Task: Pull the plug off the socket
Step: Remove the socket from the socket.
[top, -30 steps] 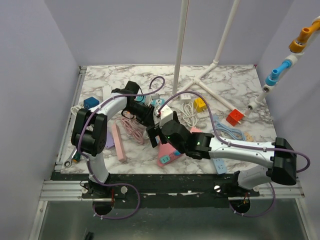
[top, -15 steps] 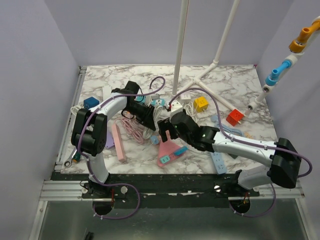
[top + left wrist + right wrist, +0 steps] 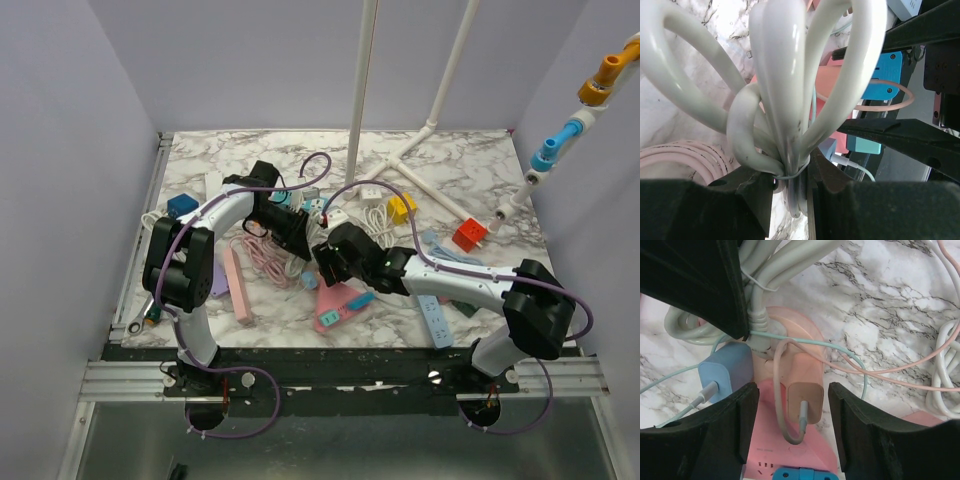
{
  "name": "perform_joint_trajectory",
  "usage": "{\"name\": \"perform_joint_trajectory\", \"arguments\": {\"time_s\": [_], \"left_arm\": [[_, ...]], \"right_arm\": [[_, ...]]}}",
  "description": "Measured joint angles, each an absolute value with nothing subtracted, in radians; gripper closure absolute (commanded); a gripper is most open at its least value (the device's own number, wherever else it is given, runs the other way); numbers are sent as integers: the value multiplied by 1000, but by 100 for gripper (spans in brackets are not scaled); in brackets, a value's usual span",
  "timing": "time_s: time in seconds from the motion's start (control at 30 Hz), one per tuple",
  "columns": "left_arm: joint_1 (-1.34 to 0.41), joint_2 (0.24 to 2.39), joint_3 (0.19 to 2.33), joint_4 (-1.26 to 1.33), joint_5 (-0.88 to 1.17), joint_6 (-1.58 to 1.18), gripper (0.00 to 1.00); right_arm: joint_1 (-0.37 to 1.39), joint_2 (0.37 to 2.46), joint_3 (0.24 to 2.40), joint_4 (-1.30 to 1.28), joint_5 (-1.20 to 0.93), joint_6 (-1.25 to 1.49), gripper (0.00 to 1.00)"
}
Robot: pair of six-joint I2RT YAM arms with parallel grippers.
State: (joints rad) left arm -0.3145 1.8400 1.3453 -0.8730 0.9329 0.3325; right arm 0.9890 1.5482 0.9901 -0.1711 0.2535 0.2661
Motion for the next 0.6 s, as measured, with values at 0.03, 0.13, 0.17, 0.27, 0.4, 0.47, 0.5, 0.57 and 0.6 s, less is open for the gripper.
{"name": "perform_joint_trajectory", "arguments": {"time_s": [0.03, 0.13, 0.17, 0.27, 0.4, 0.47, 0.5, 0.57, 0.6], "left_arm": [[-315, 1840, 1346, -874, 932, 333, 100], [-314, 1840, 1346, -877, 931, 336, 100], [-314, 1840, 1346, -877, 931, 337, 100], [-314, 1840, 1346, -878, 931, 339, 100], [-314, 1840, 1346, -879, 931, 343, 100], [-314, 1840, 1346, -880, 931, 345, 100], [-314, 1840, 1346, -881, 931, 347, 100], [-314, 1840, 1346, -881, 931, 348, 100], [-314, 1840, 1346, -881, 931, 348, 100]], "right_arm": [[989, 1548, 990, -169, 256, 265, 39], [989, 1548, 990, -165, 266, 264, 41], [989, 1548, 990, -164, 269, 263, 42], [989, 1559, 990, -156, 275, 263, 41], [989, 1600, 991, -151, 282, 263, 41], [988, 1613, 992, -141, 291, 265, 42], [988, 1617, 992, -137, 295, 265, 43], [988, 1618, 992, -134, 296, 265, 47], [988, 1618, 992, -134, 297, 265, 52]]}}
